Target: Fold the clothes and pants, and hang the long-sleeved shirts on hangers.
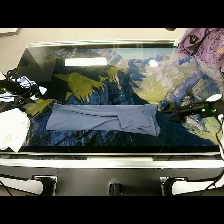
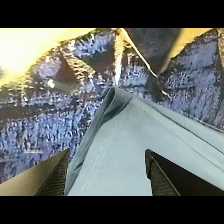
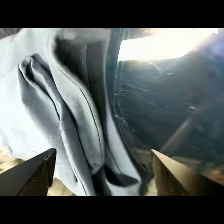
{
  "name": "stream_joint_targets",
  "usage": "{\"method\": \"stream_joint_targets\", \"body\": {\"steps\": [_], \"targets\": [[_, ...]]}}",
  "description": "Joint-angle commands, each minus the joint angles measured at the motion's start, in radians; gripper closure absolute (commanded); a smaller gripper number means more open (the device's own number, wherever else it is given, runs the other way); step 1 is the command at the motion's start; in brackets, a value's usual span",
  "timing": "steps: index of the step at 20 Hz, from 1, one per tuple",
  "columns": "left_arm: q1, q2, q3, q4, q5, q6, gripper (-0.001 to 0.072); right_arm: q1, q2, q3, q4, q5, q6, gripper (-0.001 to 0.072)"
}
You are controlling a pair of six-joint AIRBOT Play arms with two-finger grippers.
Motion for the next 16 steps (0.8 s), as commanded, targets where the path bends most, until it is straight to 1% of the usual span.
{"method": "stream_joint_targets", "body": {"steps": [1,6,7,8,10,11,12,13,14,15,16], "targets": [[-0.005,0.003,0.003,0.005,-0.034,-0.011,0.0167,0.008,-0.058,-0.073,0.122,-0.048,-0.098,0.0040],[-0.006,0.003,0.003,0.005,-0.048,-0.011,0.0167,0.112,-0.112,-0.073,0.171,-0.079,-0.108,0.0041],[-0.007,0.003,0.003,0.004,-0.048,-0.016,0.0167,0.142,-0.113,-0.073,0.183,-0.078,-0.108,0.0059],[-0.009,0.003,0.003,0.004,-0.048,-0.018,0.0167,0.170,-0.113,-0.072,0.191,-0.074,-0.108,0.0109],[-0.019,0.002,0.003,0.003,-0.047,-0.018,0.0167,0.203,-0.103,-0.070,0.194,-0.063,-0.107,0.0432],[-0.028,0.002,0.003,0.002,-0.047,-0.011,0.0167,0.206,-0.082,-0.070,0.181,-0.070,-0.093,0.0626],[-0.039,0.000,0.003,-0.001,-0.047,-0.006,0.0167,0.203,-0.052,-0.068,0.167,-0.079,-0.059,0.0685],[-0.053,-0.001,0.002,-0.008,-0.043,-0.006,0.0169,0.201,-0.016,-0.055,0.125,-0.080,-0.014,0.0685],[-0.070,-0.002,0.002,-0.029,-0.033,-0.006,0.0188,0.202,0.020,-0.030,0.062,-0.071,0.049,0.0686],[-0.092,-0.005,0.002,-0.068,-0.008,0.001,0.0193,0.202,0.058,0.004,0.008,-0.044,0.104,0.0686],[-0.118,-0.008,0.002,-0.113,0.027,0.013,0.0260,0.202,0.090,0.042,-0.044,-0.015,0.162,0.0686]]}}
